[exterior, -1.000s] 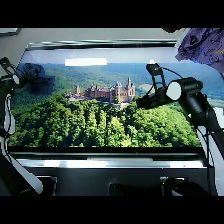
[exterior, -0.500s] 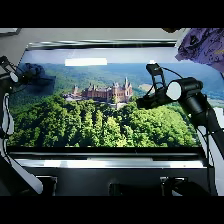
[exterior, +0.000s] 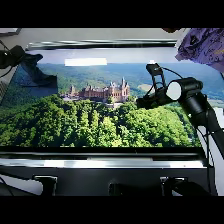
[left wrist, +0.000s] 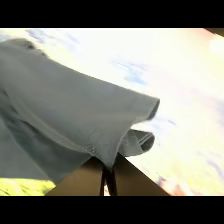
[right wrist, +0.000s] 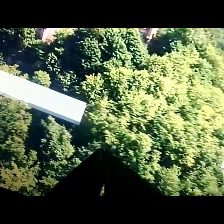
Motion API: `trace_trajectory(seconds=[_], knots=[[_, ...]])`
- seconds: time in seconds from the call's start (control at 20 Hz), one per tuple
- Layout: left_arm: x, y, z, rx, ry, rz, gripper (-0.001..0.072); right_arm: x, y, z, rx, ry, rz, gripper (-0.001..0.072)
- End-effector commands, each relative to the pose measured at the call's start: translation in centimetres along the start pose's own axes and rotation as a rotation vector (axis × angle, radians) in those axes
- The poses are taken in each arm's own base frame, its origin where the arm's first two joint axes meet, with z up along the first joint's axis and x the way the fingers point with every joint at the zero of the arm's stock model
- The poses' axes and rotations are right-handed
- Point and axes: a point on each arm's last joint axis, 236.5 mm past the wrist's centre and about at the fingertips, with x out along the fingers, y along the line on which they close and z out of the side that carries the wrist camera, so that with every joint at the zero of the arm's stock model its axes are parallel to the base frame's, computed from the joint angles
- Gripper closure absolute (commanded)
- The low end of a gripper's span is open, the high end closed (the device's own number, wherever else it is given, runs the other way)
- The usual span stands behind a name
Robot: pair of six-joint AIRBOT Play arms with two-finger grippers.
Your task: Fold the clothes and pants, and hang the long-sleeved shirts on hangers.
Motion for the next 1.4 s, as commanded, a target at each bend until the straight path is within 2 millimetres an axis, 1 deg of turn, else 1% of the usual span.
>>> trace_trajectory(seconds=[0.0, 0.05, 0.15, 0.25, 0.35, 0.5, 0.55, 0.6, 0.75, 0.8, 0.9, 0.95, 1.0, 1.05, 1.1, 1.15, 1.2, 1.3, 1.35], knots=[[-7.1, -7.5, -5.3, -0.005, 0.178, -0.102, 0.0694, 0.0, 0.0, 0.0, -0.001, -0.001, 0.000, 0.0680], [-8.4, -9.0, -7.5, -0.002, 0.238, -0.111, 0.0694, 0.0, 0.0, 0.0, -0.001, -0.001, 0.000, 0.0680], [-10.5, -11.8, -11.7, 0.060, 0.330, -0.137, 0.0694, 0.0, 0.0, 0.0, -0.001, -0.001, 0.000, 0.0680], [-11.9, -14.3, -16.2, 0.103, 0.402, -0.157, 0.0694, 0.0, 0.0, 0.0, -0.001, -0.001, 0.000, 0.0680], [-12.8, -16.9, -22.5, 0.168, 0.505, -0.184, 0.0694, 0.0, 0.0, 0.0, -0.001, -0.001, 0.000, 0.0680], [-13.1, -21.0, -31.8, 0.239, 0.630, -0.234, 0.0694, 0.0, 0.0, 0.0, -0.001, -0.002, 0.000, 0.0680], [-13.0, -22.8, -34.6, 0.259, 0.649, -0.266, 0.0694, 0.0, 0.0, 0.1, -0.001, -0.002, 0.001, 0.0680], [-12.9, -24.6, -37.1, 0.268, 0.652, -0.306, 0.0694, 0.0, 0.0, 0.0, -0.001, -0.002, 0.001, 0.0680], [-12.6, -30.1, -42.8, 0.208, 0.658, -0.419, 0.0693, 0.0, 0.0, 0.0, -0.001, -0.002, 0.001, 0.0680], [-12.4, -31.6, -44.7, 0.208, 0.671, -0.449, 0.0693, 0.0, 0.0, 0.1, -0.001, -0.002, 0.001, 0.0680], [-12.0, -33.3, -48.5, 0.209, 0.716, -0.475, 0.0691, 0.0, 0.0, 0.0, -0.001, -0.002, 0.001, 0.0680], [-11.7, -33.6, -50.4, 0.216, 0.743, -0.471, 0.0686, 0.0, 0.1, 0.0, 0.000, -0.002, 0.001, 0.0680], [-11.4, -33.5, -51.6, 0.218, 0.768, -0.460, 0.0611, 0.0, 0.1, 0.0, 0.000, -0.002, 0.003, 0.0680], [-11.2, -33.3, -52.1, 0.214, 0.782, -0.447, 0.0407, 0.0, 0.1, 0.0, 0.000, -0.002, 0.003, 0.0680], [-11.1, -33.0, -51.7, 0.210, 0.784, -0.438, 0.0192, 0.0, 0.1, 0.1, 0.000, -0.002, 0.003, 0.0680], [-11.2, -32.5, -50.6, 0.203, 0.781, -0.430, 0.0152, 0.0, 0.1, 0.0, 0.000, -0.002, 0.004, 0.0680], [-11.2, -31.7, -49.1, 0.202, 0.769, -0.416, 0.0152, 0.0, 0.1, 0.1, 0.001, -0.003, 0.005, 0.0680], [-11.3, -28.9, -44.6, 0.223, 0.711, -0.360, 0.0152, 0.0, 0.1, -0.1, 0.001, 0.002, 0.005, 0.0680], [-11.5, -27.1, -42.2, 0.232, 0.678, -0.325, 0.0152, 0.0, 0.2, -0.3, 0.004, 0.014, 0.005, 0.0680]])
